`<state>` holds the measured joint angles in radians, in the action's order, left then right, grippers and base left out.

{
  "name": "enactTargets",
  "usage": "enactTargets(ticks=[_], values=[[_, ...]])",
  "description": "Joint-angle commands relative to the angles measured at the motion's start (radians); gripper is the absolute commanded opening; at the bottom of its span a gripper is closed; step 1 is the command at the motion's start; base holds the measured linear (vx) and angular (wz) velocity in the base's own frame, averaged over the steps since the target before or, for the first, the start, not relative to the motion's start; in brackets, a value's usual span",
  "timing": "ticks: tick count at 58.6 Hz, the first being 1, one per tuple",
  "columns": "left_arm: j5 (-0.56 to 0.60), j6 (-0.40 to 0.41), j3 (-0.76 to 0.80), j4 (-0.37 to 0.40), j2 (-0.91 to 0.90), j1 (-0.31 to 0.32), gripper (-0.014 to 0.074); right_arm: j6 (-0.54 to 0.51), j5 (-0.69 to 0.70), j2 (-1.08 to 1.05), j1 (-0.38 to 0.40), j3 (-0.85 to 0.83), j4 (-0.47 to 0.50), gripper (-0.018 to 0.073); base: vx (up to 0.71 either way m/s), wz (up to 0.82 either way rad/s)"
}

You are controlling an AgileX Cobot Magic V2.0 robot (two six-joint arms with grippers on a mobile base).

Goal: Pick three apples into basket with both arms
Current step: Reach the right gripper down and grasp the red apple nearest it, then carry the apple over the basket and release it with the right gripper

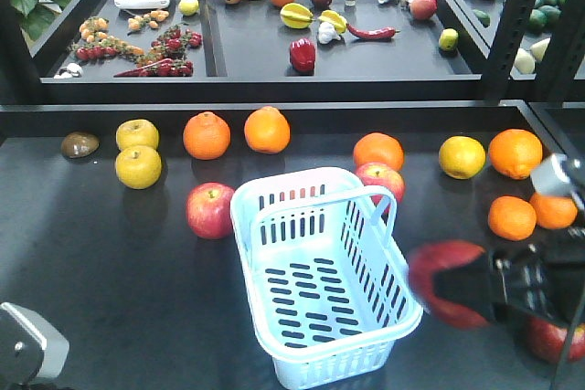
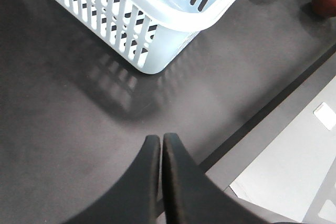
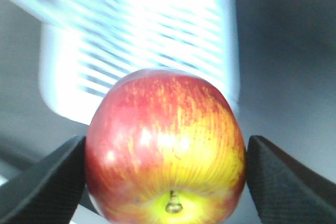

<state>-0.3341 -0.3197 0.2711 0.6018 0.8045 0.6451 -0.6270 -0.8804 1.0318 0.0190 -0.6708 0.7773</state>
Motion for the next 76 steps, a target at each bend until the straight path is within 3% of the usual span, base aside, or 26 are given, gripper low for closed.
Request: enactTargets(ticks=[1,11,20,30,37,45,55,62,70,75,76], values=[[0.053,0.005,0.023,0.021,-0.006,0.004,-0.0006,-0.176,0.045,0.009,0.002,-0.024,0.256,0.0000,0.00,0.00],[0.053,0.005,0.023,0.021,-0.006,0.004,-0.0006,-0.317,0.060,0.136,-0.010,-0.024,0.386,0.0049,0.00,0.00],[0.053,0.005,0.023,0.021,-0.006,0.004,-0.0006,-0.502,0.128,0.241,-0.114,-0.025,0.495,0.0169,0.00,0.00],[0.053,0.005,0.023,0.021,-0.006,0.004,-0.0006,-0.562,0.216,0.292,-0.201,-0.025,0.495,0.0420,0.00,0.00],[0.053,0.005,0.023,0.021,-0.006,0.004,-0.0006,-0.564,0.232,0.294,-0.208,-0.025,0.496,0.0585,0.00,0.00],[0.053,0.005,0.023,0.021,-0.006,0.004,-0.0006,-0.566,0.242,0.294,-0.206,-0.025,0.496,0.0660,0.00,0.00],[0.053,0.005,0.023,0.021,-0.006,0.004,-0.0006,-0.565,0.238,0.292,-0.206,-0.025,0.494,0.0630,0.00,0.00],[0.053,0.005,0.023,0.021,-0.006,0.004,-0.0006,-0.564,0.233,0.270,-0.206,-0.025,0.490,0.0521,0.00,0.00],[0.053,0.005,0.023,0.021,-0.006,0.004,-0.0006,-0.525,0.233,0.193,-0.205,-0.025,0.422,0.0234,0.00,0.00],[0.053,0.005,0.023,0.021,-0.006,0.004,-0.0006,-0.426,0.233,0.130,-0.194,-0.024,0.303,-0.0003,0.00,0.00],[0.053,0.005,0.023,0.021,-0.006,0.004,-0.0006,-0.391,0.233,0.116,-0.188,-0.024,0.268,-0.0016,0.00,0.00]])
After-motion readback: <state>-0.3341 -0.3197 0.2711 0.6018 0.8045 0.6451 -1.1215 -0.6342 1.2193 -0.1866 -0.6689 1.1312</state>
